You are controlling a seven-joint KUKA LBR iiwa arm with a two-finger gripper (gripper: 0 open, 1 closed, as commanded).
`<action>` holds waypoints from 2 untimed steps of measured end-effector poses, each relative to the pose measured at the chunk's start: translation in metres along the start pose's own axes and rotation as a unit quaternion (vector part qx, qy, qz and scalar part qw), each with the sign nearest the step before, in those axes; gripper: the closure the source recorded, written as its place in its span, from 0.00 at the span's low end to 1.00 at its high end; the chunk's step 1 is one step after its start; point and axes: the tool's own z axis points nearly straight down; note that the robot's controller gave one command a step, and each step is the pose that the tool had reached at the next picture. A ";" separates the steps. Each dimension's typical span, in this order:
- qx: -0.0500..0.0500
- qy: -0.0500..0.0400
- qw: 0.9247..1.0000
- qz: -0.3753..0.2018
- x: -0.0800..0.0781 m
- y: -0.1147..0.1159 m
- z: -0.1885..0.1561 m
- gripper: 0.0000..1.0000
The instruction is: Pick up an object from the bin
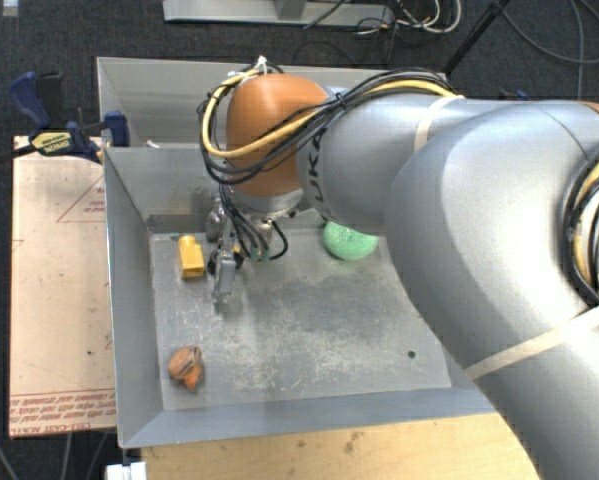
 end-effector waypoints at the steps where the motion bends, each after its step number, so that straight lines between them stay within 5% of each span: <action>1: 0.001 -0.001 1.000 -0.027 0.000 0.005 -0.002 0.00; 2: 0.001 -0.002 0.996 -0.091 -0.001 0.031 0.000 0.00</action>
Offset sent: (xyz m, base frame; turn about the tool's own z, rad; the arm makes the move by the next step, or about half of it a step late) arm 0.0022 0.0342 -0.0009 -0.1879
